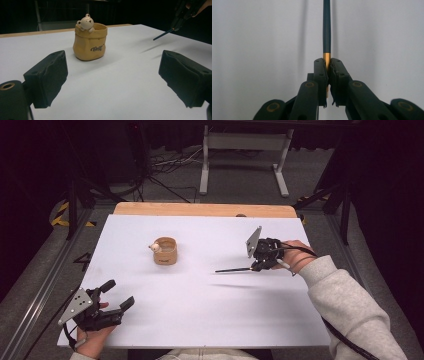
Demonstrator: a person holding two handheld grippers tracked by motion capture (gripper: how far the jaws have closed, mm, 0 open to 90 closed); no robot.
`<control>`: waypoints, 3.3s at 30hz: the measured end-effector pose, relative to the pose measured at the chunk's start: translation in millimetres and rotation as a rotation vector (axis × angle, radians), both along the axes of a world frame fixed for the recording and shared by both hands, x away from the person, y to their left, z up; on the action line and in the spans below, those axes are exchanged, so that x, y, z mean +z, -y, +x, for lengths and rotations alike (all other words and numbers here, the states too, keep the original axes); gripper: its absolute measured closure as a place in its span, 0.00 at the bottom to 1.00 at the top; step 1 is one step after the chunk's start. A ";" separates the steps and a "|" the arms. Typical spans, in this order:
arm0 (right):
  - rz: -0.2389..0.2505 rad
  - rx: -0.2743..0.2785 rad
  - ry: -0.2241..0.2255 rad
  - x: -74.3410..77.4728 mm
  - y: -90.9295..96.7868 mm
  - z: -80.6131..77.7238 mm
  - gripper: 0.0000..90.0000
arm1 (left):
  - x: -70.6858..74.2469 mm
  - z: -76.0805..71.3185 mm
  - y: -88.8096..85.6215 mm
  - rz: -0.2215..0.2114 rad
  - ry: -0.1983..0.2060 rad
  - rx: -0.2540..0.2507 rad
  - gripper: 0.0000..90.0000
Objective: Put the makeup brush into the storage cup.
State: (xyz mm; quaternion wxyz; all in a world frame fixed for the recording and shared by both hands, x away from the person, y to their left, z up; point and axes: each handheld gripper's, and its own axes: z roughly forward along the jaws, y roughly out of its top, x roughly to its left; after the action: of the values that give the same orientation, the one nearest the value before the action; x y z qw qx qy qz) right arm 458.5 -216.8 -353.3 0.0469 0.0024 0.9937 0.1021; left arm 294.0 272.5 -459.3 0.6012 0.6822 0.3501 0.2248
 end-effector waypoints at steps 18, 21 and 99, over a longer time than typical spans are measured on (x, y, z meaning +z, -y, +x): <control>0.065 0.037 -0.013 18.9 -40.8 -33.0 0.94 | 0.7 2.8 6.6 0.024 -0.011 -0.040 0.09; 0.075 0.049 -0.017 19.0 -47.5 -38.2 0.94 | 1.0 3.2 7.1 0.024 -0.008 -0.046 0.09; 0.112 0.169 -0.103 2.0 -125.3 -59.7 0.94 | 104.3 57.6 168.8 0.717 -0.334 -0.497 0.15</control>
State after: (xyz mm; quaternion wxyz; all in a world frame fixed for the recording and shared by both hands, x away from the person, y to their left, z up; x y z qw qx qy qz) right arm 398.9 -91.5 -351.3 -0.0133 -0.0736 0.9842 0.1608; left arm 351.6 103.7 -355.0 0.2985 0.9370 0.1685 0.0680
